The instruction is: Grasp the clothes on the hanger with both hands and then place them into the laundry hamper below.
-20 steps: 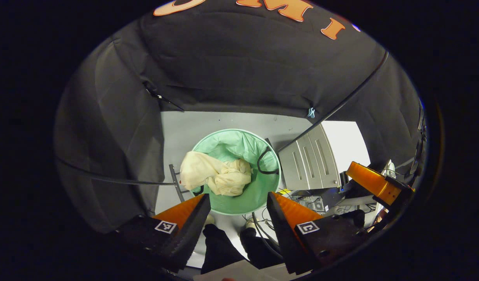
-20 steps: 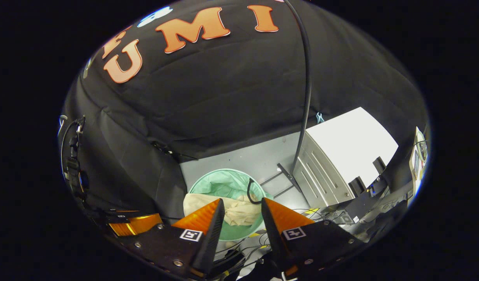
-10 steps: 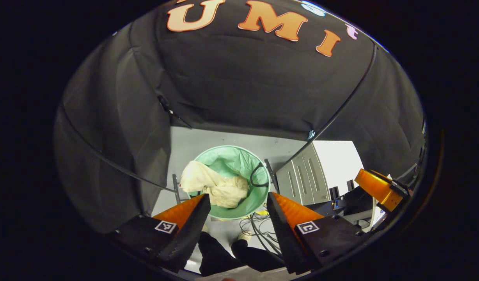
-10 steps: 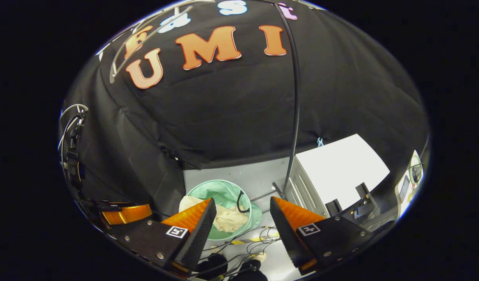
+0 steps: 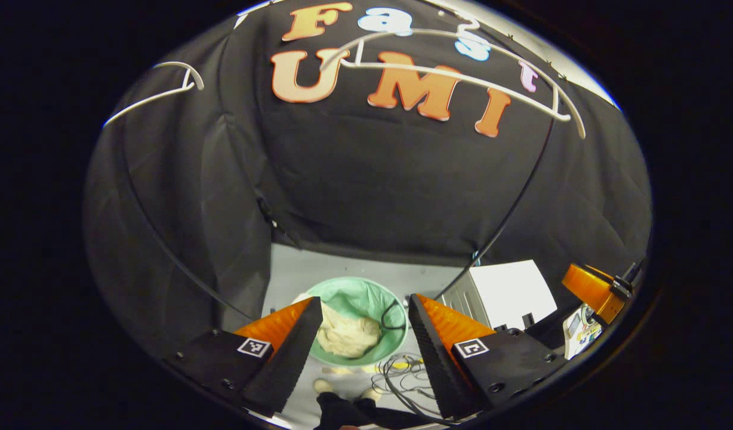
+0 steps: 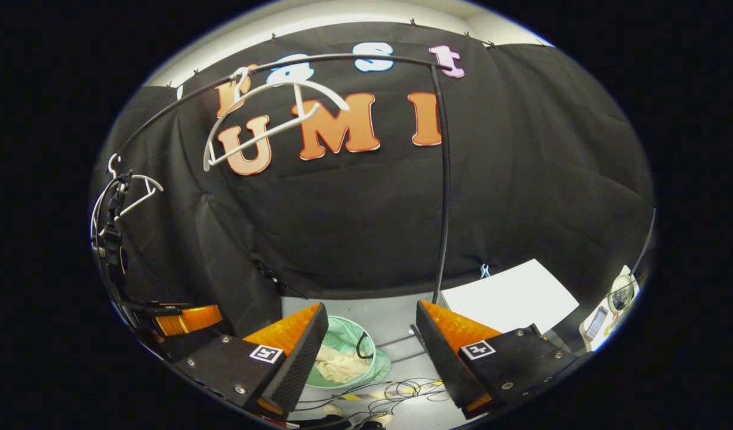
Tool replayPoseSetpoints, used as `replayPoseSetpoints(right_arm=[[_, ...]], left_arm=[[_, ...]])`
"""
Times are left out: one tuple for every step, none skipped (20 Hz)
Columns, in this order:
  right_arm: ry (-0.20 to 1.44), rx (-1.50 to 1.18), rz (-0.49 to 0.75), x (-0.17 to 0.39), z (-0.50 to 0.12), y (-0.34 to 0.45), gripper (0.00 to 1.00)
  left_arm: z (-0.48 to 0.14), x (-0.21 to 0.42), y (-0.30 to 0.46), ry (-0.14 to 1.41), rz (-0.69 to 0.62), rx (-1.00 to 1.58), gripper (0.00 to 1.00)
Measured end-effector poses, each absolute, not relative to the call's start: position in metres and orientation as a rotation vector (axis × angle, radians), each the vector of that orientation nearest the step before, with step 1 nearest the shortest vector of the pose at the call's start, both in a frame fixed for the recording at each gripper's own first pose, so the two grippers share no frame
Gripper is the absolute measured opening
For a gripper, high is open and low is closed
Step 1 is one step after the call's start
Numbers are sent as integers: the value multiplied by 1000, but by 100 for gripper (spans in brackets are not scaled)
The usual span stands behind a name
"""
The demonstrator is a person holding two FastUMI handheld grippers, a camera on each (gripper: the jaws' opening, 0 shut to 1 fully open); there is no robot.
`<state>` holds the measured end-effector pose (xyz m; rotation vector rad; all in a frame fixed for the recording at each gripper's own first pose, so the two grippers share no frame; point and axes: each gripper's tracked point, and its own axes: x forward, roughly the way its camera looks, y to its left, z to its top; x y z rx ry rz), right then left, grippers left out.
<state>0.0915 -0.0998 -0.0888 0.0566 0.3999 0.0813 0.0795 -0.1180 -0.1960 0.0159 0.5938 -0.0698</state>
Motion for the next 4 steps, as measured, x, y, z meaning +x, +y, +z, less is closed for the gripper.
replayPoseSetpoints(right_arm=[[387, 59, 89, 90, -80, -95, 93], [370, 59, 93, 90, -71, -91, 93], [347, 58, 97, 90, -62, -86, 93], [319, 58, 103, 89, -51, -80, 93]], left_arm=[[-182, 81, -115, 560, -68, 5, 96], [-169, 83, -111, 525, -66, -4, 96], [-154, 86, -105, 487, -63, -8, 96], [-143, 88, -100, 449, -58, -7, 100]])
